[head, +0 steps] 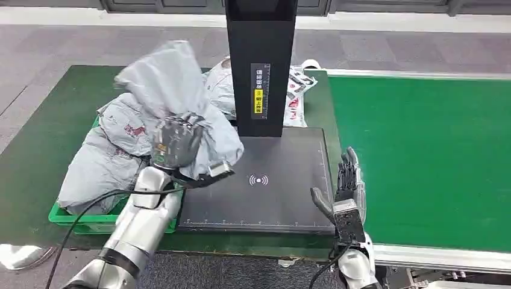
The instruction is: Moved the parcel from conveyor to table for the left to box.
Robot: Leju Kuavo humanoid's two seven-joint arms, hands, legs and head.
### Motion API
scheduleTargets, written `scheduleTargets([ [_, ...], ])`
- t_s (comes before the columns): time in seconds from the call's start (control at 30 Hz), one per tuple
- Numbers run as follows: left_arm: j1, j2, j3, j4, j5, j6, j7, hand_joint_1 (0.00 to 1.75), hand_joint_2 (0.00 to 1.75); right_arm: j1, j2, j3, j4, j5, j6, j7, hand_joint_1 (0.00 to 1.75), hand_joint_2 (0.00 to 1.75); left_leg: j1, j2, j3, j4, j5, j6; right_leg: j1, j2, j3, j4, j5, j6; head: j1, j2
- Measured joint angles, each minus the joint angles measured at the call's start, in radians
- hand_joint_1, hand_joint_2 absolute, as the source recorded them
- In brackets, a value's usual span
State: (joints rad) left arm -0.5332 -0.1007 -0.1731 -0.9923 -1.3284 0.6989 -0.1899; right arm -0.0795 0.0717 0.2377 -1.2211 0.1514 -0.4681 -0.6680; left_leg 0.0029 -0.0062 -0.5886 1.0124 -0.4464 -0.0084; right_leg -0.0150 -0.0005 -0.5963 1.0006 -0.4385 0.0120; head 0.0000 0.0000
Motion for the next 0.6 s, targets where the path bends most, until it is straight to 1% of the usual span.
scheduleTargets([
  [0.2, 0.009, 0.028, 0.097, -0.098, -0.117, 0.0, 0.035, 1.75, 1.75, 0.0, 0.001, 0.0, 0.0, -0.01, -0.002, 0.009, 0.0, 1.75, 0.0, 0.0, -0.001, 0.0, 0.0, -0.001, 0.0, 0.0, 0.0, 0.001, 0.0, 0.0, 0.0, 0.0],
  [0.27, 0.011, 0.048, 0.13, -0.124, -0.164, 0.0, 0.096, 1.75, 1.75, 0.008, 0.001, 0.0, -0.003, -0.01, -0.015, 0.011, 0.0, 1.75, 0.0, 0.001, -0.001, 0.0, 0.0, -0.001, 0.0, 0.001, -0.001, 0.001, 0.0, 0.0, 0.0, 0.0],
  [0.37, 0.005, 0.084, 0.133, -0.087, -0.174, 0.0, 0.197, 1.75, 1.75, 0.019, 0.001, 0.0, -0.015, -0.01, -0.029, 0.017, 0.0, 1.75, 0.0, 0.001, -0.001, 0.0, 0.0, -0.001, 0.0, 0.001, -0.002, 0.001, 0.0, 0.0, 0.0, 0.0],
  [0.4, -0.003, 0.106, 0.133, -0.057, -0.175, 0.0, 0.243, 1.75, 1.75, 0.027, 0.001, 0.0, -0.026, -0.01, -0.032, 0.02, 0.0, 1.75, 0.0, 0.001, -0.001, 0.0, 0.0, -0.001, 0.0, 0.001, -0.003, 0.001, 0.0, 0.0, 0.0, 0.0],
  [0.5, -0.063, 0.14, 0.106, 0.086, -0.175, -0.01, 0.369, 1.75, 1.75, 0.05, 0.001, 0.0, -0.056, -0.003, -0.033, 0.035, 0.0, 1.75, 0.0, 0.001, -0.001, 0.0, 0.0, -0.001, 0.0, 0.001, -0.003, 0.001, 0.0, 0.0, 0.0, 0.0],
  [0.53, -0.087, 0.148, 0.088, 0.164, -0.175, -0.041, 0.393, 1.75, 1.75, 0.054, 0.001, 0.0, -0.066, 0.003, -0.031, 0.037, 0.0, 1.75, 0.0, 0.001, -0.001, 0.0, 0.001, -0.002, 0.0, 0.001, -0.003, 0.001, 0.0, -0.001, 0.0, 0.0],
  [0.6, -0.129, 0.159, 0.074, 0.274, -0.172, -0.146, 0.381, 1.75, 1.75, 0.06, 0.001, 0.0, -0.077, 0.018, -0.025, 0.048, 0.0, 1.75, 0.0, 0.001, -0.001, 0.0, 0.001, -0.002, 0.0, 0.002, -0.003, 0.001, 0.001, -0.002, 0.0, 0.0],
])
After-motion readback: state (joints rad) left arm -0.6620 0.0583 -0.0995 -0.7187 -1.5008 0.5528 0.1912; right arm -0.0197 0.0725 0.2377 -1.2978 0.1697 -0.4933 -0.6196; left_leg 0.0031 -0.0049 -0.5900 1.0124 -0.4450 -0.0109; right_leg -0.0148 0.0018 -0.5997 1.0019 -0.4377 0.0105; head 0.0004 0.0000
